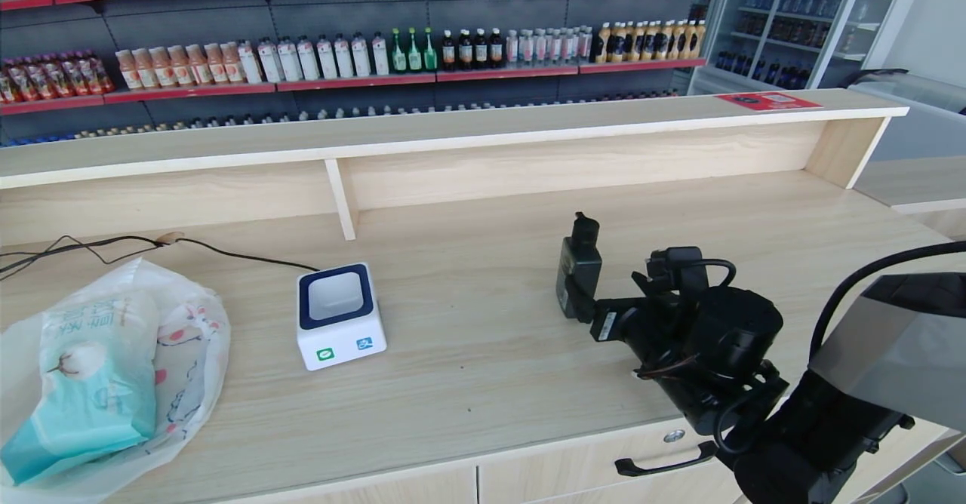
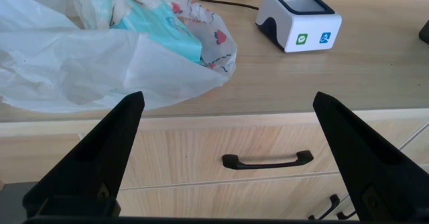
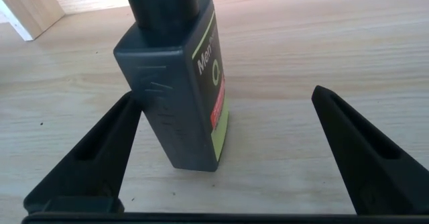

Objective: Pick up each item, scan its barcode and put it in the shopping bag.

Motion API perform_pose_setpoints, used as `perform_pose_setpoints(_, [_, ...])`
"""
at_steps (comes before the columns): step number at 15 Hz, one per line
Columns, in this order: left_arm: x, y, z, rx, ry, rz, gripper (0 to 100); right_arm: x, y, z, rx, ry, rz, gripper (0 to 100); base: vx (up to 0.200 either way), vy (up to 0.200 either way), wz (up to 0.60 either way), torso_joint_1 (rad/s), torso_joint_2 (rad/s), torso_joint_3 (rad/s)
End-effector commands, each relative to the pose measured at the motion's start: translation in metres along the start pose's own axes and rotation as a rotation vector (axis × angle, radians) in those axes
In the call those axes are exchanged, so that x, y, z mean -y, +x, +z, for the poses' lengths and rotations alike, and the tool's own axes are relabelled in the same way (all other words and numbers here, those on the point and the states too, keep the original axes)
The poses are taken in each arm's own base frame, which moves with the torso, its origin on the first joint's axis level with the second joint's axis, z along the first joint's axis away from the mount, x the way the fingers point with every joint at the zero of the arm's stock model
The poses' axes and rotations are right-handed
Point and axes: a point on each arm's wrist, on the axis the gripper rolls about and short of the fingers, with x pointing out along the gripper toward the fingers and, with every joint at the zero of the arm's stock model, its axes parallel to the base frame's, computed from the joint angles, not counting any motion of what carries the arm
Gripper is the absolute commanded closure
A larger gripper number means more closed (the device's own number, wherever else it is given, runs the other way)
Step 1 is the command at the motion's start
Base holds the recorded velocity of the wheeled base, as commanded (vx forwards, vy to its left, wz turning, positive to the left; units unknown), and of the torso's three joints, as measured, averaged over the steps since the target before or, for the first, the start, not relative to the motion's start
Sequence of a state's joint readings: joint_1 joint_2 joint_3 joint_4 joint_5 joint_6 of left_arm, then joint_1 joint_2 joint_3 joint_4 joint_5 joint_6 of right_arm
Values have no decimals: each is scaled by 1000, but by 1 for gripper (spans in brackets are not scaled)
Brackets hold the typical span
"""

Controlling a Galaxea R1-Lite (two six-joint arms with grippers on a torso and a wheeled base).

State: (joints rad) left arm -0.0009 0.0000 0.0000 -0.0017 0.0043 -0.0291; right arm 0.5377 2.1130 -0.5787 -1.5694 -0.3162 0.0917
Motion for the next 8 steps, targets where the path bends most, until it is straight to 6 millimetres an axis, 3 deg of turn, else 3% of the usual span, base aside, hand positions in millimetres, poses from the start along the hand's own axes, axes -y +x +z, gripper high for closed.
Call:
perform_pose_setpoints(1, [0,0,0,0,0,0,0,2,0,3,8,3,-9,0,0,0,0,0,0,0])
perform_pose_setpoints(6, [0,0,0,0,0,0,0,5,-1,5,14,4,-16,0,0,0,0,0,0,0])
perform_pose_setpoints(8, [0,0,0,0,-2,0,0,-5,0,12,41,-10,13,0,0,0,0,0,0,0])
